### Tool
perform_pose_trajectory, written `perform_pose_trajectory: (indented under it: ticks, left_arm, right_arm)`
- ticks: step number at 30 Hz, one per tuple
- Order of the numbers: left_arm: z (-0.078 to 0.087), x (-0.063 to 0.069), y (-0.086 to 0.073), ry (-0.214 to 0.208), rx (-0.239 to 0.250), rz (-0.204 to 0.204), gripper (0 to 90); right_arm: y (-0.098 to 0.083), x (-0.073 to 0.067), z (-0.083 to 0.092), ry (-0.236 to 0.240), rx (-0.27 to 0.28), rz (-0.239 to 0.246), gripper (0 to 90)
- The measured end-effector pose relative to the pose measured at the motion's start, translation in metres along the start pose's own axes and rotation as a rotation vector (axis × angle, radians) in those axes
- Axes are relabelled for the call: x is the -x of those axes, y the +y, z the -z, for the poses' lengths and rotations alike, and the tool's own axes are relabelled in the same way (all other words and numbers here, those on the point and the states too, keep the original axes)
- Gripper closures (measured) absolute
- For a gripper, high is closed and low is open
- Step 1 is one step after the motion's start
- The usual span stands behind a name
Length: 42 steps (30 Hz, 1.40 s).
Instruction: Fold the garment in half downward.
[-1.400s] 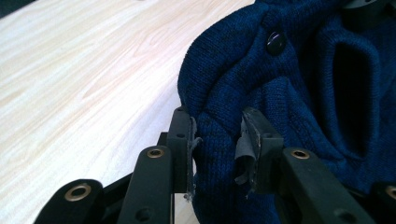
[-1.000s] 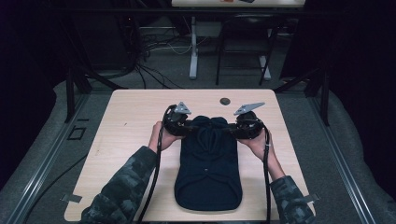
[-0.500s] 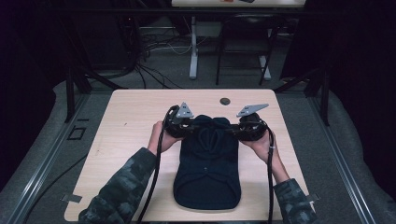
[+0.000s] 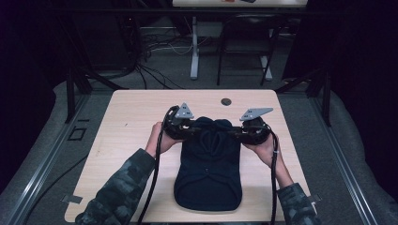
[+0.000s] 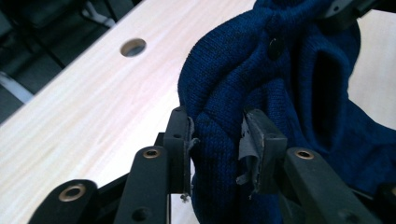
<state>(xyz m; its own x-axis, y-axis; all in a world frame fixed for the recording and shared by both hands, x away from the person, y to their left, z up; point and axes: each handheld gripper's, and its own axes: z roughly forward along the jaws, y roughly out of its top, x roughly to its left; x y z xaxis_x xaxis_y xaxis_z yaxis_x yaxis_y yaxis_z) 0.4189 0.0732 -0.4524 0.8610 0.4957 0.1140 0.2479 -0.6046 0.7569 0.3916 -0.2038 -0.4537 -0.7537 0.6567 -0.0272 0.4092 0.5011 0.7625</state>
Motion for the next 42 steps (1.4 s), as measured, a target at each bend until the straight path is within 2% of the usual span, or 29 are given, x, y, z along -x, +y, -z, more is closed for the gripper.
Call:
perform_pose_trajectory:
  ticks: [2, 4, 7, 14, 20, 24, 32, 35, 37, 42]
  left_arm:
    - [0.001, 0.000, 0.000, -0.020, -0.024, 0.000, 63.0]
    - [0.000, 0.000, 0.000, -0.031, -0.033, 0.010, 62.6]
    - [0.001, 0.001, -0.001, -0.037, -0.040, 0.006, 64.3]
    - [0.007, 0.006, 0.002, -0.013, 0.000, -0.048, 69.5]
    - [0.010, 0.012, 0.004, -0.006, 0.026, -0.084, 70.3]
    - [0.013, 0.017, 0.006, 0.015, 0.039, -0.123, 70.6]
    - [0.019, 0.025, 0.007, 0.032, 0.063, -0.173, 70.8]
    - [0.021, 0.027, 0.006, 0.056, 0.078, -0.203, 70.7]
    - [0.022, 0.026, 0.006, 0.070, 0.085, -0.214, 70.7]
    - [0.024, 0.022, 0.010, 0.092, 0.094, -0.208, 70.3]
  right_arm:
    - [-0.001, -0.002, 0.000, -0.010, 0.011, 0.006, 75.2]
    - [-0.001, -0.005, 0.001, -0.015, 0.011, 0.017, 75.4]
    - [-0.001, -0.006, 0.001, -0.017, 0.012, 0.028, 75.6]
    - [-0.001, -0.007, 0.005, -0.025, 0.028, 0.023, 74.1]
    - [-0.004, -0.001, 0.008, 0.009, 0.015, -0.005, 73.5]
    - [-0.004, -0.002, 0.011, 0.015, 0.004, -0.003, 72.1]
    - [-0.006, -0.001, 0.012, 0.028, -0.018, -0.012, 71.6]
    - [-0.007, -0.004, 0.013, 0.005, 0.006, 0.004, 74.8]
    - [-0.006, -0.008, 0.014, -0.028, 0.021, 0.022, 76.3]
    - [0.000, -0.011, 0.013, -0.106, 0.063, 0.057, 77.6]
